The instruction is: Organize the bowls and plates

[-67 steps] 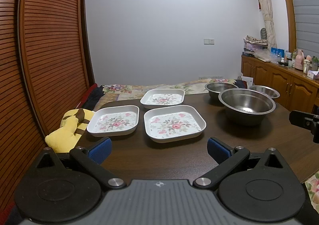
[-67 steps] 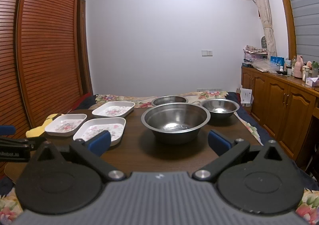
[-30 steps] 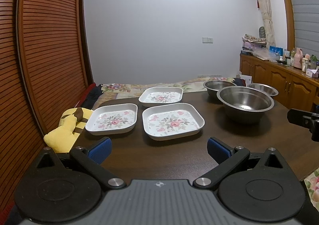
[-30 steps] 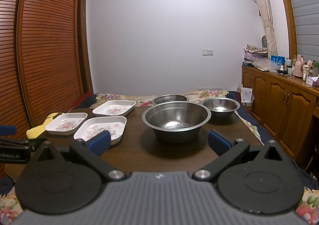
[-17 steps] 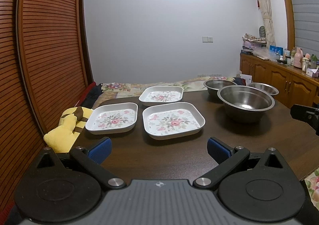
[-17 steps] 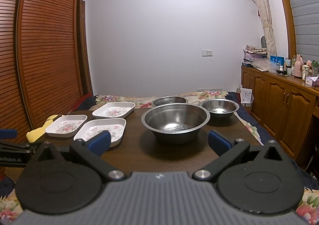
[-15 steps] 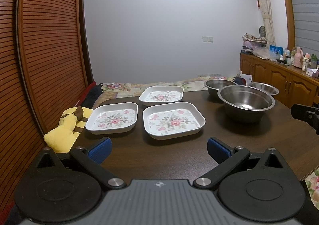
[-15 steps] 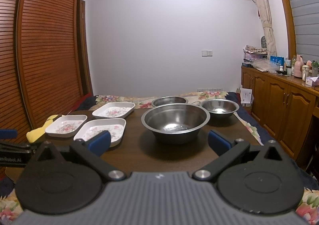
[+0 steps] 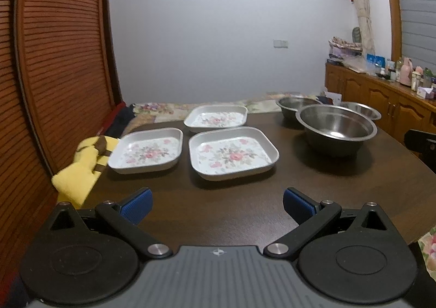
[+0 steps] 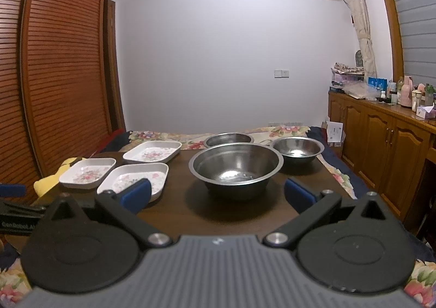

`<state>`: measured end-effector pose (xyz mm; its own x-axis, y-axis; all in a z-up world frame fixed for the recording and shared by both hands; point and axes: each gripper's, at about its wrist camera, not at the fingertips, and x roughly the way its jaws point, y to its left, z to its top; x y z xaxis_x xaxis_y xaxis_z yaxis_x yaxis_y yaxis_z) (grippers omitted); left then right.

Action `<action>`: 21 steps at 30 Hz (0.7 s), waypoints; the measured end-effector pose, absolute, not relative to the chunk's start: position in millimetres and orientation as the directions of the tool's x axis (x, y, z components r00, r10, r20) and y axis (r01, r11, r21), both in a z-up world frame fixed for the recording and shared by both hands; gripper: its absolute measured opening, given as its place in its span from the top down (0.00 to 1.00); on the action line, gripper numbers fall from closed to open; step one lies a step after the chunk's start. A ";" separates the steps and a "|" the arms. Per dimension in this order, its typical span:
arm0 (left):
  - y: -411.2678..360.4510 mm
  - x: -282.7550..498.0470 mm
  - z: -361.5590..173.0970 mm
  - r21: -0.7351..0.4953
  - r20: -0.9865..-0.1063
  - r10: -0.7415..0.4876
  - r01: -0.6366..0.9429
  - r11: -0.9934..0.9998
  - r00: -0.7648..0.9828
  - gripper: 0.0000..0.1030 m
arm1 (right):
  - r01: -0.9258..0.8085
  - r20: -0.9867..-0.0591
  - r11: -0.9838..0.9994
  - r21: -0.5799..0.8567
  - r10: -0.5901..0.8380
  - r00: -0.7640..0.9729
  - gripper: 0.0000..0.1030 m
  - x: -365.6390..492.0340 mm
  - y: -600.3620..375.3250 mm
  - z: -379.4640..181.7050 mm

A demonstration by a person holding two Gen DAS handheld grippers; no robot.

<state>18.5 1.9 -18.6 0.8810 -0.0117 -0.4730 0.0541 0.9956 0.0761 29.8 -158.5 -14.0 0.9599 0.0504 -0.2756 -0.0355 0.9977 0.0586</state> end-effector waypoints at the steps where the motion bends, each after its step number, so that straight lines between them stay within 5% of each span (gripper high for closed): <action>1: 1.2 21.1 -20.4 0.075 -0.480 -0.016 0.059 0.995 0.877 0.00 | -0.036 -0.280 0.998 0.057 0.050 0.959 0.00 31.9 -159.0 -15.0; 21: 19.0 62.8 -15.1 0.007 -0.507 -0.085 0.103 0.995 0.857 0.00 | -0.100 -0.283 0.995 0.013 0.100 0.954 0.00 59.8 -145.4 -4.4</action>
<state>62.8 19.0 -15.1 0.8575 -0.0855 -0.5074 0.1035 0.9946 0.0073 59.8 -145.4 -4.4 0.9539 0.0996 -0.2830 -0.1002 0.9949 0.0127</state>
